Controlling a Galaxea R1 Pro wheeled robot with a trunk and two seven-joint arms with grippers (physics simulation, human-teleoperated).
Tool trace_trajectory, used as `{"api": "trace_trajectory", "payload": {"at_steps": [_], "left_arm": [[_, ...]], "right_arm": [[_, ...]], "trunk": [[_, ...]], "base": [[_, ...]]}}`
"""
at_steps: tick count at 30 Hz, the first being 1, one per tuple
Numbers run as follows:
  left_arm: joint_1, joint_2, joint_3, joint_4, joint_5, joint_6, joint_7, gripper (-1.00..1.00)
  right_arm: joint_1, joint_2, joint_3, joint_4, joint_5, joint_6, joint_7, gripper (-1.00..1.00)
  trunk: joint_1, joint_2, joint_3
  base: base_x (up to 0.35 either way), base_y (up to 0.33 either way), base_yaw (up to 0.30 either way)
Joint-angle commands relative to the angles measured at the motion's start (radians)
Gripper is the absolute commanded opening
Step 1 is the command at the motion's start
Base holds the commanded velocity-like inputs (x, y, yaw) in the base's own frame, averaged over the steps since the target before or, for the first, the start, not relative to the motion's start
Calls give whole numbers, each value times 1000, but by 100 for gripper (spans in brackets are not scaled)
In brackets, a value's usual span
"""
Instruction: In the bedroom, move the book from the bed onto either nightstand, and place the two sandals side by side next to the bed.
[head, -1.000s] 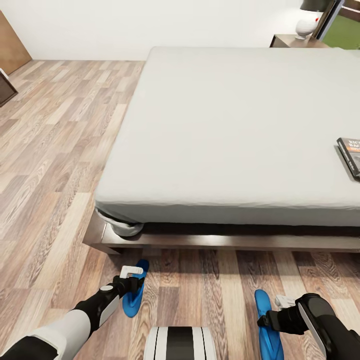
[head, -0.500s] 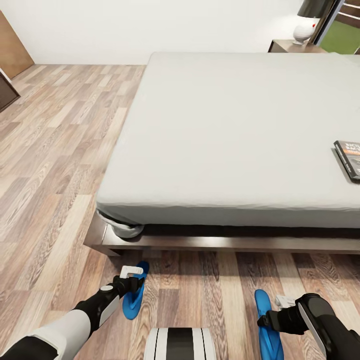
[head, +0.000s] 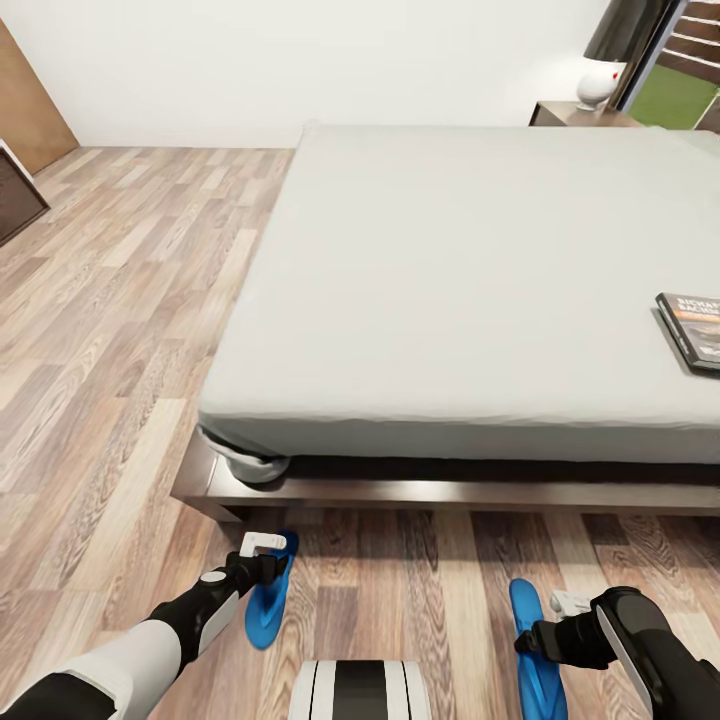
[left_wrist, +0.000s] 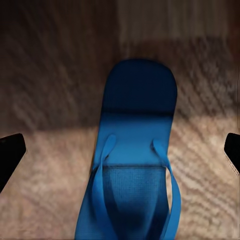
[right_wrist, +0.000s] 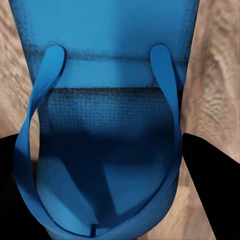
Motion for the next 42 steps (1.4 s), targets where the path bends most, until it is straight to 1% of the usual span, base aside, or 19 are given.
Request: {"api": "trace_trajectory", "payload": {"at_steps": [1, 2, 7, 11, 20, 25, 42], "left_arm": [[-1, 1, -8, 1, 10, -3, -2, 100], [-1, 1, -8, 1, 10, -3, -2, 100], [0, 0, -8, 1, 10, -5, -2, 100], [0, 0, -8, 1, 10, -5, -2, 100], [0, 0, -8, 0, 10, -6, -2, 100], [0, 0, -8, 1, 10, -5, -2, 100], [1, 0, -8, 1, 10, -8, -2, 100]], "right_arm": [[0, 0, -1, -1, 4, 4, 4, -100], [0, 0, -1, -1, 4, 4, 4, -100], [0, 0, -1, -1, 4, 4, 4, -100], [0, 0, 0, -1, 4, 4, 4, -100], [0, 0, 0, -1, 3, 4, 4, -100], [0, 0, 0, -1, 3, 4, 4, -100], [0, 0, 0, -1, 4, 4, 4, -100]], "trunk": [[-1, 0, 3], [-1, 0, 7], [-1, 0, 7], [-3, 1, 23], [-3, 1, 23], [-5, 2, 42], [-5, 2, 42]], "base": [[0, 0, 0], [0, 0, 0], [0, 0, 0], [0, 0, 0], [0, 0, 0], [0, 0, 0], [0, 0, 0]]}}
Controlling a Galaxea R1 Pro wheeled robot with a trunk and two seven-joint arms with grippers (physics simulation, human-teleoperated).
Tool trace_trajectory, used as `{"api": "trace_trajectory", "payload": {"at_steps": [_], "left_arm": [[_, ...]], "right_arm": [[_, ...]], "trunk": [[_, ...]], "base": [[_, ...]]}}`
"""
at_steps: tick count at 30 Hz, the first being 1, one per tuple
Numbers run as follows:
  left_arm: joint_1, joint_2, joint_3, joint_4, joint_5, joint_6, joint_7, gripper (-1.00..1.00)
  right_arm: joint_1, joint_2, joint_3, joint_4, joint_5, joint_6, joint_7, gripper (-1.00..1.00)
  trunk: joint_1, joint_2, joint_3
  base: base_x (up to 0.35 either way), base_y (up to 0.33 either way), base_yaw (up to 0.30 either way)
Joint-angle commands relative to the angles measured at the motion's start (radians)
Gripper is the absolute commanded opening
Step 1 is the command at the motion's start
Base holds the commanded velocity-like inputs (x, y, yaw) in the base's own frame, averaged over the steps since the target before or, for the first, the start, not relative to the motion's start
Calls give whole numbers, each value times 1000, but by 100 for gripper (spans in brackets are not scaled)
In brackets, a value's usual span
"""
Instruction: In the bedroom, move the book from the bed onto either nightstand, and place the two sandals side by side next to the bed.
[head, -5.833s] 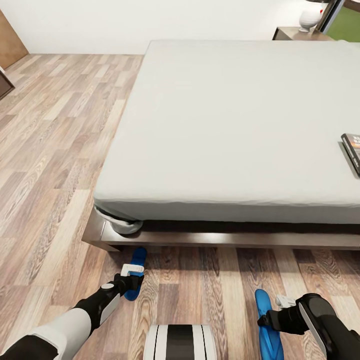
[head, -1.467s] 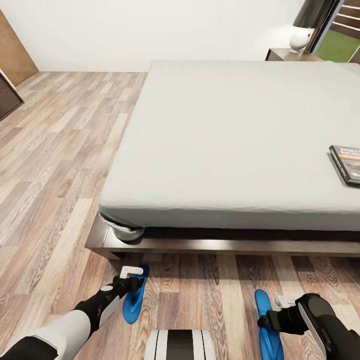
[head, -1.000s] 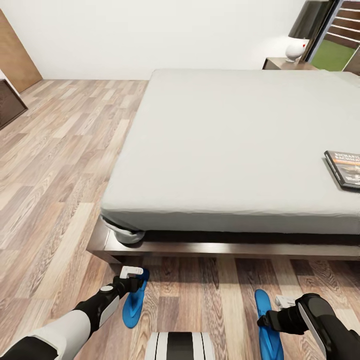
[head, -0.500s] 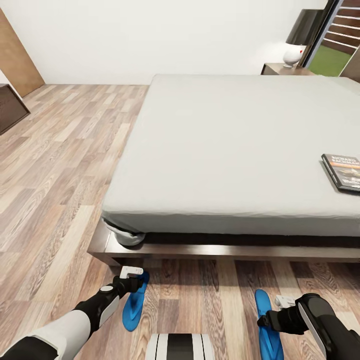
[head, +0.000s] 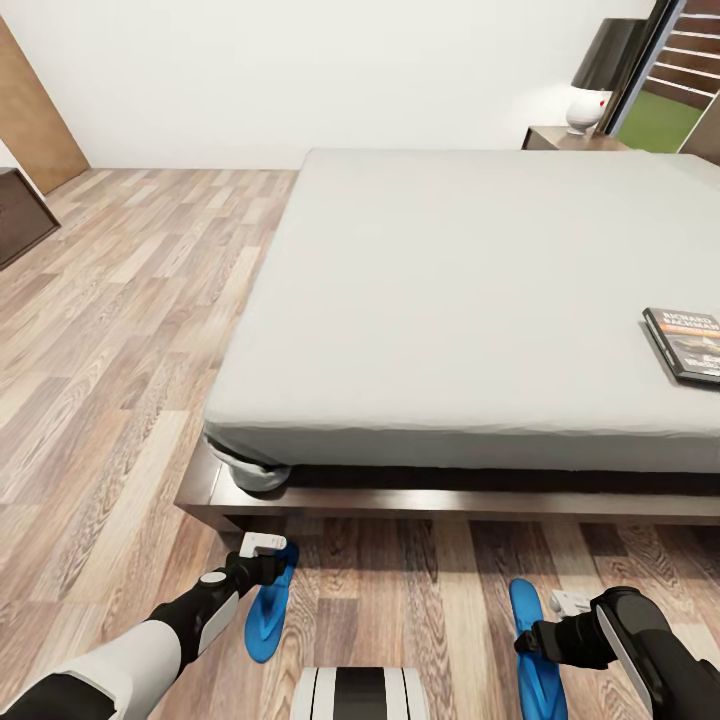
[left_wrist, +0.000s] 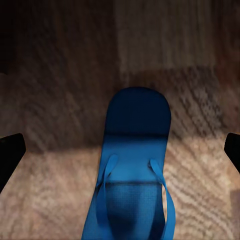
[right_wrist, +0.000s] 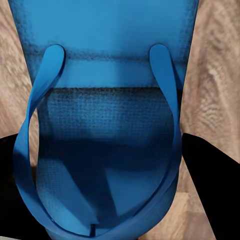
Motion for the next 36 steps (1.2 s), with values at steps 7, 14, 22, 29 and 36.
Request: {"api": "trace_trajectory", "payload": {"at_steps": [7, 14, 22, 29, 36], "left_arm": [[-1, 1, -7, 1, 10, -4, -2, 100], [-1, 1, -8, 1, 10, -6, -2, 100], [-1, 2, -7, 1, 10, -7, -2, 100], [-1, 2, -7, 1, 10, -8, -2, 100], [-1, 1, -7, 1, 10, -8, -2, 100]], "right_arm": [[0, 0, -2, -1, 3, 4, 5, -100], [0, 0, -2, -1, 3, 4, 5, -100], [0, 0, -2, -1, 3, 4, 5, -100], [0, 0, -2, -1, 3, 4, 5, -100], [0, 0, -2, -1, 3, 4, 5, -100]], "trunk": [[-1, 0, 7], [-1, 0, 7], [-1, 0, 7], [-1, 0, 7], [-1, 0, 7]], "base": [[0, 0, 0], [0, 0, 0], [0, 0, 0], [-19, 0, 0], [-107, 27, 0]]}}
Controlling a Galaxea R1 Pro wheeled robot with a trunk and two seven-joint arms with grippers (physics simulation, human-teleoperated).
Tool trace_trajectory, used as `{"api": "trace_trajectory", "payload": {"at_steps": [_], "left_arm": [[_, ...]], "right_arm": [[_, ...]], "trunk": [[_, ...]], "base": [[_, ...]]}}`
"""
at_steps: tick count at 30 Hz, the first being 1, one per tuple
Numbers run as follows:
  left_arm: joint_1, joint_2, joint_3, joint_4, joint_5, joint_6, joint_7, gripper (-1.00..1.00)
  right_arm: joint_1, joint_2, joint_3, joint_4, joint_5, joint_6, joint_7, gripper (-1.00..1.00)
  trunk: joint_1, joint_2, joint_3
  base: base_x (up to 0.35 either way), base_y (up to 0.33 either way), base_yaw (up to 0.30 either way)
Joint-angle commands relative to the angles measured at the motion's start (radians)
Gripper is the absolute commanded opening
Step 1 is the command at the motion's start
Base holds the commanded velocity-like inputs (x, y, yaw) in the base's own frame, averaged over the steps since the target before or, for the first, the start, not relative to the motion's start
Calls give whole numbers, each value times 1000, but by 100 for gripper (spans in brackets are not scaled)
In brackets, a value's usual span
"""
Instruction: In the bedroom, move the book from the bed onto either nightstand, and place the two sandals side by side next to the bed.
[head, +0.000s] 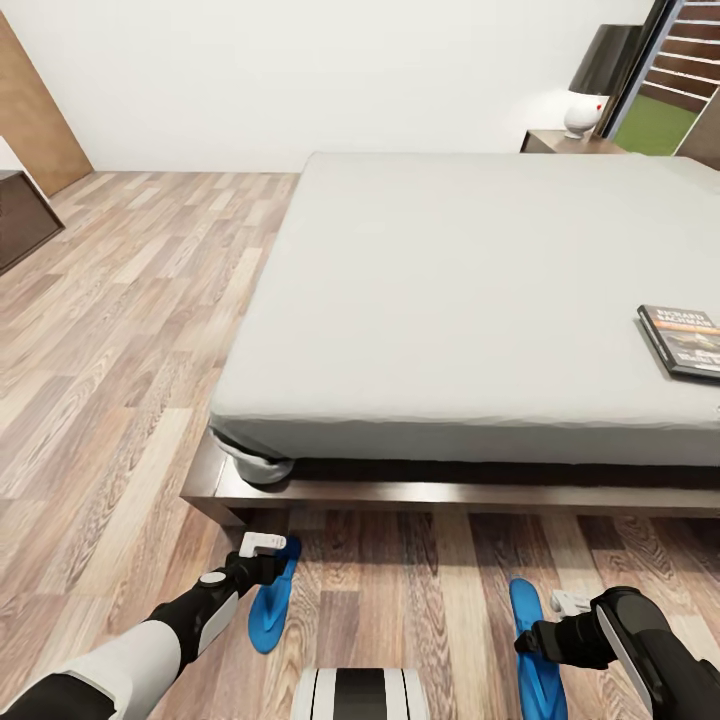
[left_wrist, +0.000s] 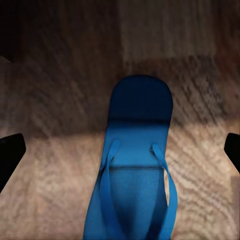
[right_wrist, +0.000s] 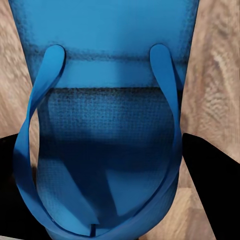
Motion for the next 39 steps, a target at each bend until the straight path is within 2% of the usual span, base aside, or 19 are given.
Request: {"api": "trace_trajectory", "payload": {"at_steps": [1, 14, 39], "left_arm": [[-1, 1, -8, 1, 10, -4, -2, 100], [-1, 1, -8, 1, 10, -4, -2, 100], [-1, 1, -8, 1, 10, -4, -2, 100]], "right_arm": [[0, 0, -1, -1, 3, 4, 4, -100], [0, 0, -1, -1, 3, 4, 4, -100], [0, 0, -2, -1, 4, 4, 5, -100]], "trunk": [[0, 0, -1], [0, 0, -1], [0, 0, -1]], "base": [[-31, 9, 0], [-22, 116, 0], [0, 277, 0]]}}
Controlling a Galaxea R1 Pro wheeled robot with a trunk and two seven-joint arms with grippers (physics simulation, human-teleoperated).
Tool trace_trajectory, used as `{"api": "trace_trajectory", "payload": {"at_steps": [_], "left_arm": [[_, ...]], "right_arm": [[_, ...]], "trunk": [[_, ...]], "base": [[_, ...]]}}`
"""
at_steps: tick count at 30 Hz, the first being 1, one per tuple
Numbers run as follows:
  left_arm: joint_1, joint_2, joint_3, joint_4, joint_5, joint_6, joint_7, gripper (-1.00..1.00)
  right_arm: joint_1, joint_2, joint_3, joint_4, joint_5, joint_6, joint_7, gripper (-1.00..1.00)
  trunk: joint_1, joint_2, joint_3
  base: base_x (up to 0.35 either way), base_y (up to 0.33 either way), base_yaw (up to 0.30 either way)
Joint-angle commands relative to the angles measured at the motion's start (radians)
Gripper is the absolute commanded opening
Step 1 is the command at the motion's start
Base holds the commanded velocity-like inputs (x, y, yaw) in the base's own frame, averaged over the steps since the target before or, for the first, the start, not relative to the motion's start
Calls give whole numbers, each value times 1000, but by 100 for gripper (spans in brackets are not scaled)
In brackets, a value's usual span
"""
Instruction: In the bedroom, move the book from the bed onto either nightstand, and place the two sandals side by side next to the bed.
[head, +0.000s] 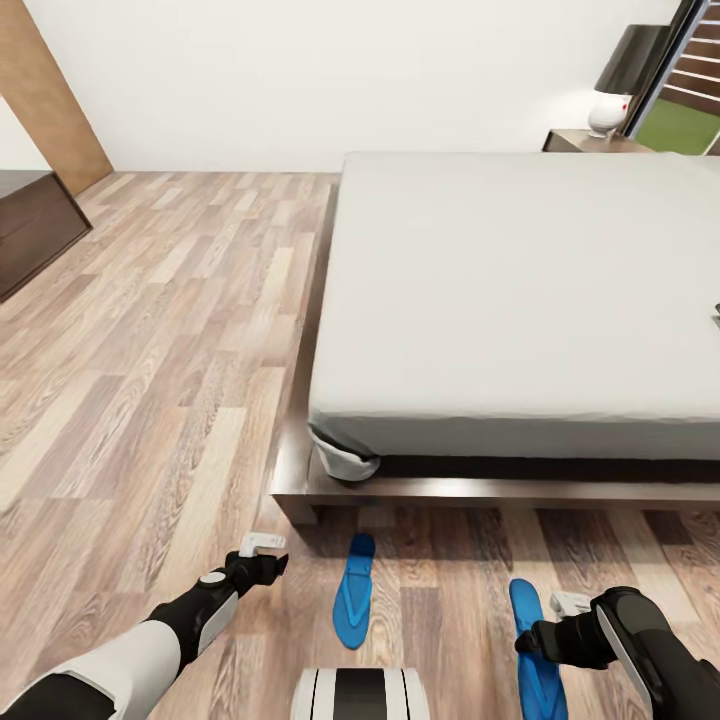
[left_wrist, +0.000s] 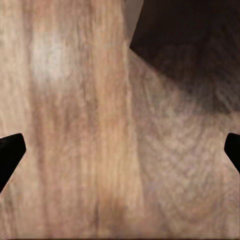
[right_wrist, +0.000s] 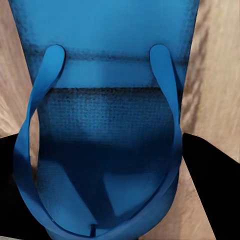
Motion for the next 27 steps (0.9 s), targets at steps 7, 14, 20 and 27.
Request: {"api": "trace_trajectory", "payload": {"at_steps": [7, 14, 20, 27], "left_arm": [[-1, 1, -7, 1, 10, -5, -3, 100], [-1, 1, -6, 2, 11, -7, -4, 100], [-1, -1, -6, 2, 10, -14, -4, 100], [1, -1, -6, 2, 10, -39, -3, 100]], "right_arm": [[0, 0, -3, -1, 2, 5, 5, -100], [0, 1, -5, -1, 2, 5, 0, -100], [0, 1, -5, -1, 4, 5, -6, -100], [-2, -2, -7, 0, 5, 5, -5, -100]], "trunk": [[0, 0, -1], [0, 0, -1], [0, 0, -1], [0, 0, -1]], "base": [[0, 282, 0], [0, 227, 0], [35, 232, 0], [10, 138, 0]]}}
